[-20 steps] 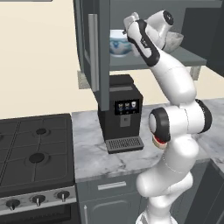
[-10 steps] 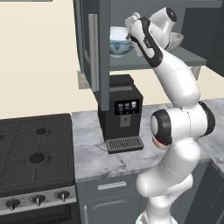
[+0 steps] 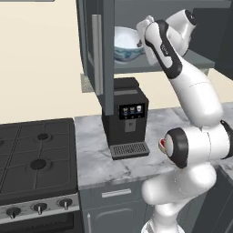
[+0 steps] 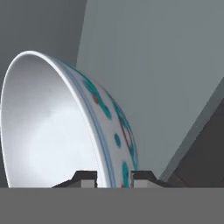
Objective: Pick both bowls and place them on the counter. Then place the steak in one bowl and place the cookie dough ball in the other bowl.
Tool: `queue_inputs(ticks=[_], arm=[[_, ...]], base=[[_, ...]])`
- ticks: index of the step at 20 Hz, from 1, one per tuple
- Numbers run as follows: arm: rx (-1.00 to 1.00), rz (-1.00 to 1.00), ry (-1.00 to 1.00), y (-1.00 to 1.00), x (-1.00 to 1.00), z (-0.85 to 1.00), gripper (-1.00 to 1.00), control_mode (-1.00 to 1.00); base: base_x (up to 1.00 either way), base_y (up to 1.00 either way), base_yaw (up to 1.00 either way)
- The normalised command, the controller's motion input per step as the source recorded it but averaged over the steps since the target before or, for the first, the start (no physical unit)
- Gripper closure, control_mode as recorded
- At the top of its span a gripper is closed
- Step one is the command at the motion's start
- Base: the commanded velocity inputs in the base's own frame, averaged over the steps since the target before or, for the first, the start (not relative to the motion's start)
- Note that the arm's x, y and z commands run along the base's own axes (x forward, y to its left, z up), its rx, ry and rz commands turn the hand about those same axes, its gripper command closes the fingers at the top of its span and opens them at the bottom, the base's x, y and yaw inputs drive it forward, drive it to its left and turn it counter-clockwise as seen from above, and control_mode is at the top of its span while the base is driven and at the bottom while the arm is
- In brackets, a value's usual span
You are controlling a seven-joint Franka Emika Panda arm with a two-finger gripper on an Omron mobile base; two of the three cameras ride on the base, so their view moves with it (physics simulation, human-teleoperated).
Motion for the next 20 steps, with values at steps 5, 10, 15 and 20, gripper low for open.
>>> queue_inputs(ticks=[5,10,15,20], arm=[[0.0,0.0,0.07,-0.02,-0.69,0.13,1.0,-1.0],[0.02,0.0,0.01,0.0,-0.73,0.12,1.0,-1.0],[0.03,0.0,0.0,-0.16,-0.82,0.01,1.0,-1.0],[0.02,0.0,0.0,-0.28,-0.8,-0.05,1.0,-1.0]], base=[[0.0,0.0,0.0],[0.0,0.0,0.0],[0.0,0.0,0.0],[0.0,0.0,0.0]])
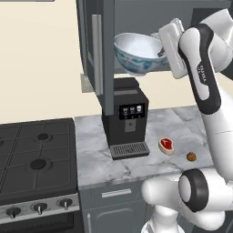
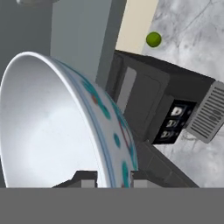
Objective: Pick both bowls and place them on the counter. Then place the steak in one bowl and place the cookie dough ball in the other bowl.
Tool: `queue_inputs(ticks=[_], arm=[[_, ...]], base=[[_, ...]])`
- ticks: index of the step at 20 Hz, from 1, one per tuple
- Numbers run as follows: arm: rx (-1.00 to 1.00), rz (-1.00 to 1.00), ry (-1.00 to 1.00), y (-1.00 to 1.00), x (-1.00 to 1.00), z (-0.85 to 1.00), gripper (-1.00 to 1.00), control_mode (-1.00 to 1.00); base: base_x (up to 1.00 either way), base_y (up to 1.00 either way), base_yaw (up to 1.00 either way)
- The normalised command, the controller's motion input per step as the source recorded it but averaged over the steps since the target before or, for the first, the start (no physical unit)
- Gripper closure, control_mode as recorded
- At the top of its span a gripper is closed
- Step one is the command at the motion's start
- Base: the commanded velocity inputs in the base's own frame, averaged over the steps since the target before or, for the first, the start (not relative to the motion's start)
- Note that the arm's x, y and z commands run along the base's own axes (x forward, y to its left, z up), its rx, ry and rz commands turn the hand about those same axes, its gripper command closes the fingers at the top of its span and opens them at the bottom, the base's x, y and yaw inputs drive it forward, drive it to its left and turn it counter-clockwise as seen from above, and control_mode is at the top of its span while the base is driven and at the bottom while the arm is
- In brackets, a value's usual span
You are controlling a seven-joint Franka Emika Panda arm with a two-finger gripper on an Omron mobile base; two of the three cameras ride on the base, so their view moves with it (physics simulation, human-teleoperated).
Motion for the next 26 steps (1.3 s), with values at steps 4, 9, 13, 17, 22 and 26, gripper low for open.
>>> queue_inputs(ticks=[4,9,13,17,22,26], arm=[[0.0,0.0,0.0,-0.34,-0.76,-0.14,1.0,-1.0],[0.0,0.0,0.0,-0.44,-0.76,-0.15,1.0,-1.0],[0.0,0.02,0.0,-0.43,-0.75,-0.16,1.0,-1.0],[0.0,0.08,0.0,-0.35,-0.57,-0.26,1.0,-1.0],[-0.02,0.14,0.0,-0.09,-0.37,-0.42,1.0,-1.0],[-0.05,0.16,0.0,-0.07,-0.29,-0.46,1.0,-1.0]], base=[[0.0,0.0,0.0],[0.0,0.0,0.0],[0.0,0.0,0.0],[0.0,0.0,0.0],[0.0,0.0,0.0],[0.0,0.0,0.0]])
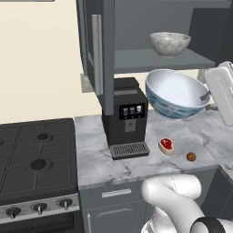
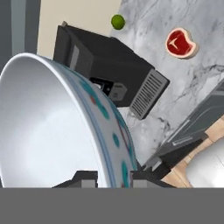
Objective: Pick both bowls and place them on the counter. Then place the steak in one bowl and place the cookie dough ball in the other bowl.
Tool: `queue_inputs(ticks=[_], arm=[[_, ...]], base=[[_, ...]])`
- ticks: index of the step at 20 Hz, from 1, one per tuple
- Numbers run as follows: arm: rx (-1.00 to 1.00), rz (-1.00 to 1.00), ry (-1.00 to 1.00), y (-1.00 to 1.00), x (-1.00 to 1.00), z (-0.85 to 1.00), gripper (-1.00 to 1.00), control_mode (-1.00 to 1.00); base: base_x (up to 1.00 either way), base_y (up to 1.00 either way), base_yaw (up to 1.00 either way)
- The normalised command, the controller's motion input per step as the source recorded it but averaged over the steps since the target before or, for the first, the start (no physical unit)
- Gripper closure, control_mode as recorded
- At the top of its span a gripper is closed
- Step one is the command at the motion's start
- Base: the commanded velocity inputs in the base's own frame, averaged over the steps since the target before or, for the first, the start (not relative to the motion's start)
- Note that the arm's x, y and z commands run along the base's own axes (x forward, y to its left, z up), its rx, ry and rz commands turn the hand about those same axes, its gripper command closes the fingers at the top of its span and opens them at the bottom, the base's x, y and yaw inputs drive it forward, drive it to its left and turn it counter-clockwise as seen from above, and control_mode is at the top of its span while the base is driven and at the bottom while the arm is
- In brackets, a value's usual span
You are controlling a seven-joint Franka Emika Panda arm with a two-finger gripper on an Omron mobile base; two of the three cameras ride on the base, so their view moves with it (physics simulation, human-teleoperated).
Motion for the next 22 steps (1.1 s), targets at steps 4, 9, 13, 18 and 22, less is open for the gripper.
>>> queue_inputs(ticks=[4,9,13,18,22], arm=[[-0.04,0.14,0.0,-0.03,-0.1,-0.46,1.0,-1.0],[-0.02,0.09,0.03,0.01,0.0,-0.44,1.0,-1.0],[0.0,0.07,0.04,0.08,0.0,-0.4,1.0,-1.0],[0.0,0.06,0.05,0.2,0.0,-0.37,1.0,-1.0],[-0.01,0.05,0.09,0.38,0.0,-0.27,1.0,-1.0]], base=[[0.0,0.0,0.0],[0.0,0.0,0.0],[0.0,0.0,0.0],[0.0,0.0,0.0],[0.0,0.0,0.0]])
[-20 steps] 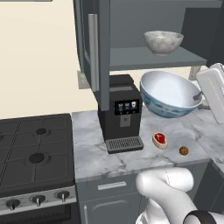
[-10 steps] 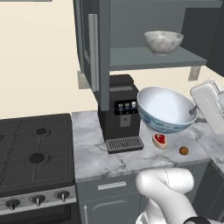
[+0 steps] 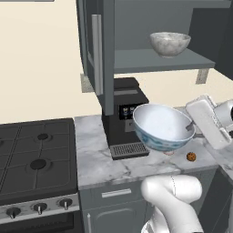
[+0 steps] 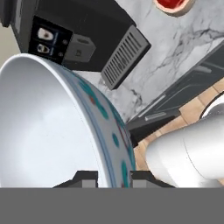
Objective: Pick both bowls and place them on the counter. Then place the steak in one bowl and place the cookie dough ball in the other bowl.
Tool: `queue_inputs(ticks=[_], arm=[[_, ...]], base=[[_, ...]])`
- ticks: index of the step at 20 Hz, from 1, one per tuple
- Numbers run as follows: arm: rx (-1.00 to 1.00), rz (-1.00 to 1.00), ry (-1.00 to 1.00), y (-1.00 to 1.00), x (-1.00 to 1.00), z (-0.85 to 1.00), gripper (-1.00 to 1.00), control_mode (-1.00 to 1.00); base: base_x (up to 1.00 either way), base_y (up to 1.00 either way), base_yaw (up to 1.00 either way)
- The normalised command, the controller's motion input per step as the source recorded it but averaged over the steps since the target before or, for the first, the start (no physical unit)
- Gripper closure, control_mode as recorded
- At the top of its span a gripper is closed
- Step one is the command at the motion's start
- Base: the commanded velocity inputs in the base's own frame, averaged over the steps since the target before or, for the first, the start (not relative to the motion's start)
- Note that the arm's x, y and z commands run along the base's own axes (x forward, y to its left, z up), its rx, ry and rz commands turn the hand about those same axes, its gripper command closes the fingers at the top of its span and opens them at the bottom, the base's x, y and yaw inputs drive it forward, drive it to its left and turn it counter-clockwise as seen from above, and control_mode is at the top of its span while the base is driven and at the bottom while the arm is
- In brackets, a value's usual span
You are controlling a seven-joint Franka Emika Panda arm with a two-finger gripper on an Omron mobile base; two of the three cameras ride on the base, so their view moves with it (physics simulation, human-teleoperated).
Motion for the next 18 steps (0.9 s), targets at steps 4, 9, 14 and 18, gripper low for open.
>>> queue_inputs(ticks=[4,9,14,18], arm=[[0.0,0.08,0.1,0.32,0.01,-0.28,1.0,-1.0],[0.0,0.05,0.05,0.28,0.06,-0.32,1.0,-1.0],[0.0,0.02,0.01,0.29,0.05,-0.25,1.0,-1.0],[0.0,0.0,0.02,0.25,0.1,-0.2,1.0,-1.0]], base=[[0.0,0.0,0.0],[0.0,0.0,0.0],[0.0,0.0,0.0],[0.0,0.0,0.0]])
